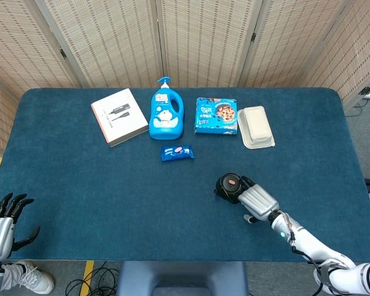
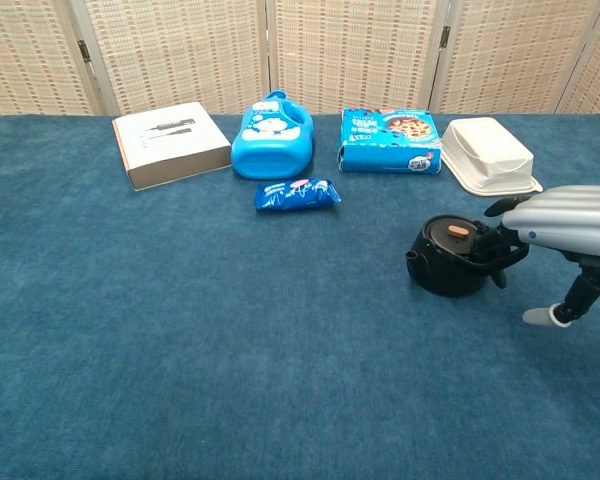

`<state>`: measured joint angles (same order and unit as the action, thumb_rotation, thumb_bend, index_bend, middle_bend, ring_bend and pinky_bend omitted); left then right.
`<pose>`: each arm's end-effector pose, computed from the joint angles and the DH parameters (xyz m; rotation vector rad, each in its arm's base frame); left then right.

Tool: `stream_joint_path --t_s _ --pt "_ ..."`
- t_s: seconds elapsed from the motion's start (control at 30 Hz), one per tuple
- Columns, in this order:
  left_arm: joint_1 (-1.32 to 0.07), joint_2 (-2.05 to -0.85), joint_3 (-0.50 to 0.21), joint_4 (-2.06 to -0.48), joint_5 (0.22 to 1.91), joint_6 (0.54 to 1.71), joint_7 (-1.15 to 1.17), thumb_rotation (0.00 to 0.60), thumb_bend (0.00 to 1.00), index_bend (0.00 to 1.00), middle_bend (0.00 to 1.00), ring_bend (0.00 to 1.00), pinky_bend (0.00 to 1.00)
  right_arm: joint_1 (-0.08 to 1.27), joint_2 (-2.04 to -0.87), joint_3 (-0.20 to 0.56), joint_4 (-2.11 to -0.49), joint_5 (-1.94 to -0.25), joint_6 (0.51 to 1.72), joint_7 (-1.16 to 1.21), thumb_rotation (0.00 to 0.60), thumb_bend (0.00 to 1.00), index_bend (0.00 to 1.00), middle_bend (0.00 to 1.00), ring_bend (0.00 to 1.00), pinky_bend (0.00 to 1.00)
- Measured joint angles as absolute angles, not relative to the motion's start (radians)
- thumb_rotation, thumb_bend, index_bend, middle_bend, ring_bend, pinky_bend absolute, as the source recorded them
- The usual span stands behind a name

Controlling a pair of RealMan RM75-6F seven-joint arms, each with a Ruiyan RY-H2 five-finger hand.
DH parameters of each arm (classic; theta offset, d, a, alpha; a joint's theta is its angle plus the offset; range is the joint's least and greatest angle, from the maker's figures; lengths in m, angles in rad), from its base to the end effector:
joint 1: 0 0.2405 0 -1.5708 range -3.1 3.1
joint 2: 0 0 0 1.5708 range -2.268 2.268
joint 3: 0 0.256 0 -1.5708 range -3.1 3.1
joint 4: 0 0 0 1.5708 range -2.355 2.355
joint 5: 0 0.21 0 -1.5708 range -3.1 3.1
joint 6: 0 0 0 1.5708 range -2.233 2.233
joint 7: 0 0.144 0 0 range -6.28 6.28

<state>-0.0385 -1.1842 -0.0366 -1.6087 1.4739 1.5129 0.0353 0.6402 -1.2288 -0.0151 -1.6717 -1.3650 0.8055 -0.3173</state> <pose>-0.3167 0.1633 0.1416 -1.3208 -0.9534 -0.8854 -0.2117 -0.2786 0.0292 2.1988 -0.8269 0.5937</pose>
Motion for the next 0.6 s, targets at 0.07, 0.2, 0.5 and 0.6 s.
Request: stream_joint_path --t_s 0.07,0.2,0.5,0.6 --pt "-0.039 -1.185 -0.036 -1.607 1.476 1.513 0.033 0.6 0.32 0.25 0.17 0.08 0.15 0.641 -1.231 -0.019 -1.671 -1.362 0.803 -0.322 0.6 0.2 0.4 0.46 0.36 0.0" --pt "-0.039 -1.188 -0.037 -1.603 1.476 1.513 0.031 0.6 0.32 0.25 0.17 0.08 0.15 0.642 -1.237 -0.022 -1.666 -1.359 0.802 -0.324 0.6 0.21 0.43 0.5 0.41 0.0" --pt "-0.037 -1.187 -0.04 -1.6 1.468 1.514 0.029 0.6 0.32 0.25 0.17 0.08 0.15 0.655 -1.245 -0.016 -1.658 -1.349 0.787 -0.308 0.6 0.21 0.54 0.63 0.59 0.0" --pt "-0.037 -1.185 -0.041 -1.6 1.466 1.513 0.03 0.6 0.32 0.25 0.17 0.08 0.15 0.663 -1.246 -0.012 -1.656 -1.343 0.776 -0.298 0.6 0.21 0.57 0.68 0.63 0.0"
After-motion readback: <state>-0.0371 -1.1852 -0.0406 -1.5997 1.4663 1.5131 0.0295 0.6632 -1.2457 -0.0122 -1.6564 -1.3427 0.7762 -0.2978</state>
